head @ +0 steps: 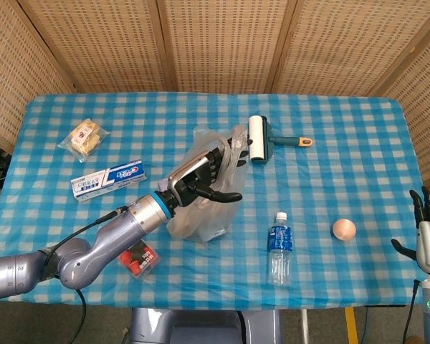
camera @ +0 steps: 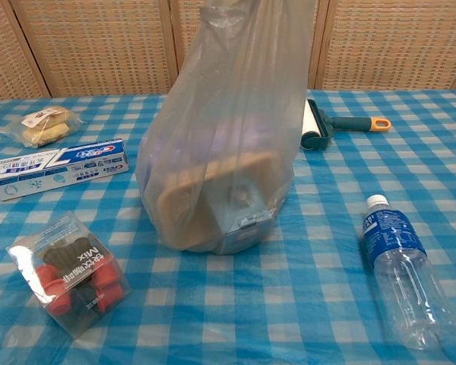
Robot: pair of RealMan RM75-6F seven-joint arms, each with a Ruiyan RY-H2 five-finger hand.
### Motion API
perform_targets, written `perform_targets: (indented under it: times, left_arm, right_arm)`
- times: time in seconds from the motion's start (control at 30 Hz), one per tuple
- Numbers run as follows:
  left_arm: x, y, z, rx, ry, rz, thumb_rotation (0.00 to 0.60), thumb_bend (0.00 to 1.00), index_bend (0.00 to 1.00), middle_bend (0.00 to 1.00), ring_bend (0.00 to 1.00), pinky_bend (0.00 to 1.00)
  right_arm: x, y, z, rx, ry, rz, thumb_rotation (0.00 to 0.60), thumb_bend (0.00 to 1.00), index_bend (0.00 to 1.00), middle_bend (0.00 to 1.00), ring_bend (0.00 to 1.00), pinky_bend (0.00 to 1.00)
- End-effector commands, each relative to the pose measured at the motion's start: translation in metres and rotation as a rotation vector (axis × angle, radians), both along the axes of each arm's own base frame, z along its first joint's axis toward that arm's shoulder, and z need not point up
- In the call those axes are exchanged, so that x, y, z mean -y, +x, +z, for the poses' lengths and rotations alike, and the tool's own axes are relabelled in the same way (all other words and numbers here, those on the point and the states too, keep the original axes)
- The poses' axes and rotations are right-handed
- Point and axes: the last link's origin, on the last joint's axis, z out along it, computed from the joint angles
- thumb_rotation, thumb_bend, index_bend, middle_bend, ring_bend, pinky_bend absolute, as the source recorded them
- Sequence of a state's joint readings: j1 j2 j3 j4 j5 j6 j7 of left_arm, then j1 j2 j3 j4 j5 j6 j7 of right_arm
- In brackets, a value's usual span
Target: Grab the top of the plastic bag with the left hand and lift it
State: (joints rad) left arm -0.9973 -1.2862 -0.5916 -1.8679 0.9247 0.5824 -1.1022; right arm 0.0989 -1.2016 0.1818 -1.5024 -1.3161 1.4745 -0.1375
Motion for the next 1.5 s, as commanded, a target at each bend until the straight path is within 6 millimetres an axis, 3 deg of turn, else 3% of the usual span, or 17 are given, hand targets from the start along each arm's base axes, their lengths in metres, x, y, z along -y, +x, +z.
perform_targets:
  times: [0.03,0.37,0.57,0.7,1.0,1.17,1.5]
  left_arm:
    - [-0.007,0.005,-0.011,0.069,-0.014,0.031,0.6,0.0,0.0,0.0,0.0,0.0]
    - [-0.017,0.011,-0.035,0.112,-0.074,0.058,0.6,0.0,0.0,0.0,0.01,0.01]
    - [-0.025,0.017,-0.044,0.099,-0.093,0.059,0.6,0.0,0.03,0.03,0.13,0.06]
    - [-0.029,0.022,-0.045,0.082,-0.085,0.047,0.6,0.0,0.1,0.12,0.19,0.08]
    - [-0.036,0.045,-0.047,0.101,-0.069,0.032,0.6,0.0,0.38,0.44,0.4,0.19]
    - [-0.034,0.049,-0.049,0.102,-0.08,0.031,0.6,0.0,0.56,0.59,0.51,0.37]
    - [-0.034,0.038,-0.036,0.073,-0.027,0.039,0.6,0.0,0.93,0.92,0.79,0.93]
  right_arm:
    - [0.0,0.0,0.0,0.002,0.0,0.0,0.6,0.0,0.0,0.0,0.0,0.0]
    - [-0.001,0.002,0.001,0.019,0.009,0.009,0.6,0.0,0.0,0.0,0.0,0.0]
    - [-0.001,0.003,0.001,0.024,0.011,0.012,0.6,0.0,0.0,0.0,0.0,0.0]
    - [-0.001,0.002,0.002,0.027,0.006,0.01,0.6,0.0,0.0,0.0,0.0,0.0]
    - [-0.001,0.002,0.001,0.027,0.01,0.01,0.6,0.0,0.0,0.0,0.0,0.0]
    - [0.0,0.002,0.002,0.027,0.01,0.006,0.6,0.0,0.0,0.0,0.0,0.0]
    - [0.0,0.002,0.001,0.018,0.011,0.006,0.6,0.0,0.0,0.0,0.0,0.0]
